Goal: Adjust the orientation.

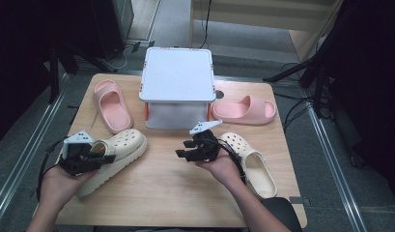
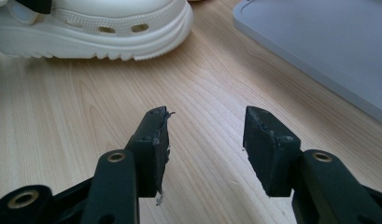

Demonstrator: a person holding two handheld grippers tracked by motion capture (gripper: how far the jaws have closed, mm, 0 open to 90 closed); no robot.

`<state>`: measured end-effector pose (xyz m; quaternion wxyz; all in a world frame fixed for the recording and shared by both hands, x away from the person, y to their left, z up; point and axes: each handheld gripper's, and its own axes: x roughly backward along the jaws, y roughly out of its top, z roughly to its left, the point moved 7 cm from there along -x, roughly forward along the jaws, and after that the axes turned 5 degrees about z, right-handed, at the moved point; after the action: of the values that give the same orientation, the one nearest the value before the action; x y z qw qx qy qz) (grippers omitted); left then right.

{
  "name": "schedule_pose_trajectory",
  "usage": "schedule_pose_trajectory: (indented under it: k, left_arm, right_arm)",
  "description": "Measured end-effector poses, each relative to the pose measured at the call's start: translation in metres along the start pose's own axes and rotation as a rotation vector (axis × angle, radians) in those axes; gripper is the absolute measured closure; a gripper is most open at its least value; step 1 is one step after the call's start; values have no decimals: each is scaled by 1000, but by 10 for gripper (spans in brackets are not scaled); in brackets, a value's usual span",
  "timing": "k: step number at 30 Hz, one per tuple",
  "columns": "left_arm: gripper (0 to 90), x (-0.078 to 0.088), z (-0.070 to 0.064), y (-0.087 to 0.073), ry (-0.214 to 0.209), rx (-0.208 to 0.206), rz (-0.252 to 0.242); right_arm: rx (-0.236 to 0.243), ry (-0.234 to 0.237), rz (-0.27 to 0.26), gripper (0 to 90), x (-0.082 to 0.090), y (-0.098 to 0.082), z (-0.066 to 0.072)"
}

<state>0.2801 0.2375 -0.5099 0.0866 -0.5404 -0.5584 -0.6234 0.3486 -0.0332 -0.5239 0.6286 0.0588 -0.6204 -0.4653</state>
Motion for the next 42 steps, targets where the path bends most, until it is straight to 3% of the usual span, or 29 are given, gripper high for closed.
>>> schedule_pose_trajectory:
  k: [8,15,22,27,34,38,42]
  left_arm:
    - [773,-24,-27,26,-54,-91,19]
    - [769,-45,-48,42,-92,-147,26]
    - [767,-62,-66,50,-122,-196,37]
    - [764,-71,-75,48,-138,-223,73]
    - [728,-82,-81,41,-156,-246,125]
    - [673,-84,-81,39,-188,-233,153]
    - [595,-77,-80,40,-191,-224,137]
  right_arm:
    - [-12,-32,-24,511,12,-11,1]
    - [-31,-55,-47,510,21,-21,2]
    - [-62,-72,-56,510,28,-28,2]
    - [-74,-88,-55,510,30,-33,2]
    - [-71,-97,-57,510,30,-36,4]
    - [-84,-85,-57,510,28,-35,5]
    - [-86,-86,-61,511,26,-34,6]
